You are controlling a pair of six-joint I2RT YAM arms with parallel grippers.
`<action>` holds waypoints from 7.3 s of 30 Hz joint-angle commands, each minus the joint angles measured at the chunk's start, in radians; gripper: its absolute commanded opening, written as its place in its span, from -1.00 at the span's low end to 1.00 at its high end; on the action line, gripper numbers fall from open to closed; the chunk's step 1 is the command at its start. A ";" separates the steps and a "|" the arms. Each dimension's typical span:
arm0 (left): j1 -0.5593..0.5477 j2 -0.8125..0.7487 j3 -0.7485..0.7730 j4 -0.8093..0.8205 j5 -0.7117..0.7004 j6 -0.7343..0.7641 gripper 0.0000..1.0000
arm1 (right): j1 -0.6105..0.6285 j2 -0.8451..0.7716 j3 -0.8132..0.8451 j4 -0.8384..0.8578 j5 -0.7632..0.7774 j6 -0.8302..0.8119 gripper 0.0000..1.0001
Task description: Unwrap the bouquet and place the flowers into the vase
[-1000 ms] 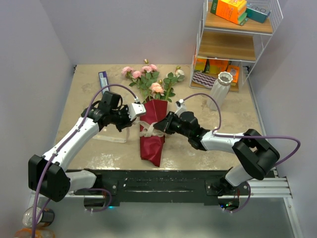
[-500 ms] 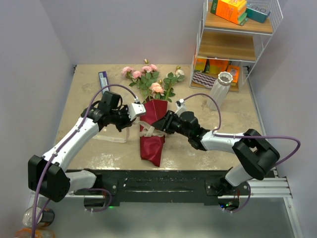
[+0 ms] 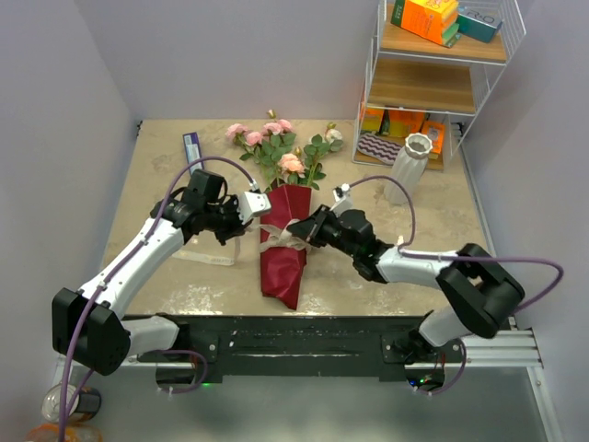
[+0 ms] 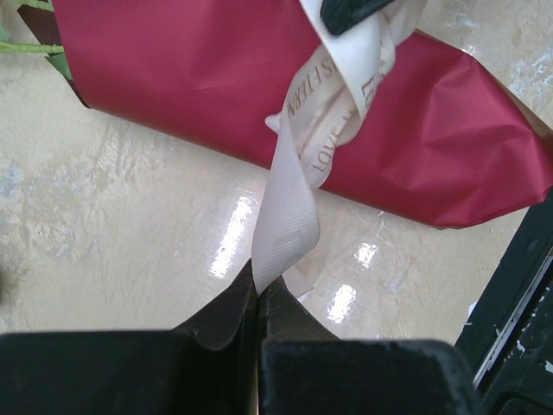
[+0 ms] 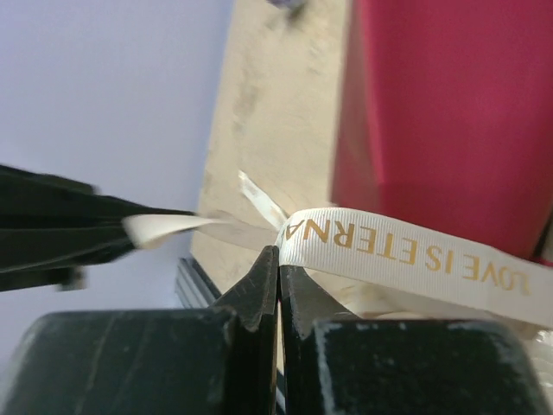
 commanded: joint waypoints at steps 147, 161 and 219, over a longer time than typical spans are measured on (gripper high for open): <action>0.862 0.177 0.343 -0.387 0.658 0.218 0.99 | 0.685 -0.008 0.607 -0.823 1.190 -0.764 0.97; 0.859 0.166 0.497 -0.505 0.707 0.250 0.99 | 0.388 -0.240 0.526 -0.841 0.712 -0.612 0.97; 0.784 0.087 0.463 -0.460 0.596 0.220 0.99 | -0.290 0.238 0.598 -0.857 -0.392 -0.764 0.77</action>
